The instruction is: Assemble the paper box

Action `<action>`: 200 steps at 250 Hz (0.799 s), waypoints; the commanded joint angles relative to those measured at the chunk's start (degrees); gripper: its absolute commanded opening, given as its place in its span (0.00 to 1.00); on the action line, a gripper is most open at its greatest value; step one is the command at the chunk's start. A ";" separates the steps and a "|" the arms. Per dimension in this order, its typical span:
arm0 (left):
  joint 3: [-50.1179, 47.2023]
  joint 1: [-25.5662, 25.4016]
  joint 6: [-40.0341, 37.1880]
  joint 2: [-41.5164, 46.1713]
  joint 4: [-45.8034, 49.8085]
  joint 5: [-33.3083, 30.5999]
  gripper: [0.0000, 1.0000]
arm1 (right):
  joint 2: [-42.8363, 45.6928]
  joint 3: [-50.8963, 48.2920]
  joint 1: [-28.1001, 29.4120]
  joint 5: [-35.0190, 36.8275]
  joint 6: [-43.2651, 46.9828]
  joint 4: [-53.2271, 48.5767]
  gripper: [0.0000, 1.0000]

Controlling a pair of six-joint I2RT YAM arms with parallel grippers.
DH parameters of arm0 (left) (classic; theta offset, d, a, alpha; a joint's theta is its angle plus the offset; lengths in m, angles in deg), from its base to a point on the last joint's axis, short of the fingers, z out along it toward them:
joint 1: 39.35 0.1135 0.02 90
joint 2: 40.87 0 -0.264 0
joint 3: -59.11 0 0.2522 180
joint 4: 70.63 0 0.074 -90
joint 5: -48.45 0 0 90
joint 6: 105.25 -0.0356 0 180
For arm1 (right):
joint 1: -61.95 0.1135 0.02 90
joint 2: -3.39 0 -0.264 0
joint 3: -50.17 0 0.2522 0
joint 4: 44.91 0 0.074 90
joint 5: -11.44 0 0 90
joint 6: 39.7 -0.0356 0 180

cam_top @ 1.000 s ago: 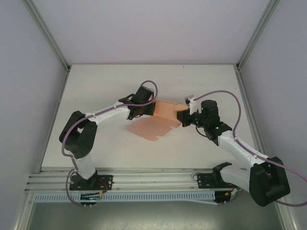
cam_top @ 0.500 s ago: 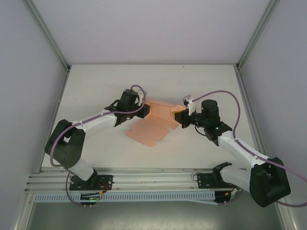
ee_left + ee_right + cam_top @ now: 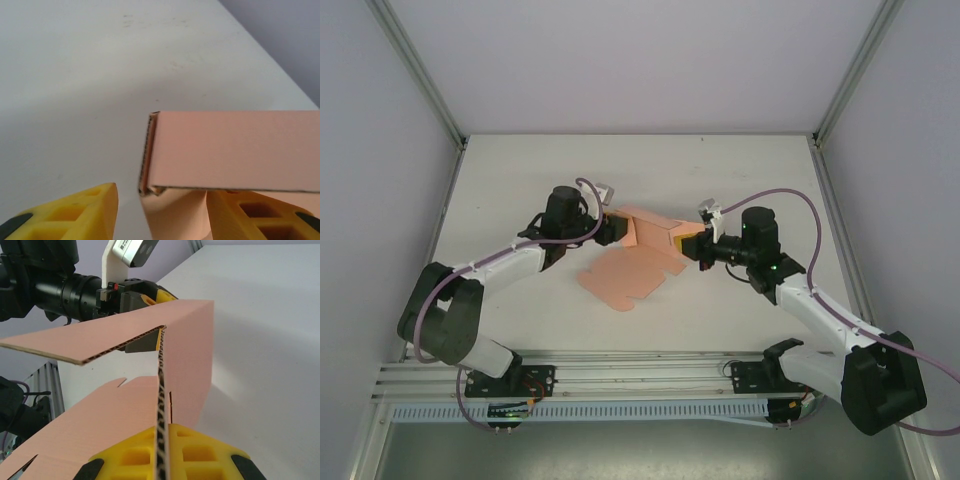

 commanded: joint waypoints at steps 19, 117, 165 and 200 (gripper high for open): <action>0.58 0.45 -2.39 -2.17 -4.54 11.91 0.49 | 0.79 2.40 0.27 -2.80 1.27 -0.36 0.00; -2.89 0.81 -3.02 -4.36 -10.82 15.55 0.42 | 1.81 2.94 0.09 -6.88 1.24 0.46 0.00; -5.57 2.12 -1.45 -4.86 -14.60 17.29 0.36 | 2.94 2.59 -0.25 -9.17 0.79 1.72 0.00; -4.61 2.65 -1.10 -5.44 -16.67 22.59 0.22 | 2.09 2.05 -0.35 -10.37 0.04 3.25 0.00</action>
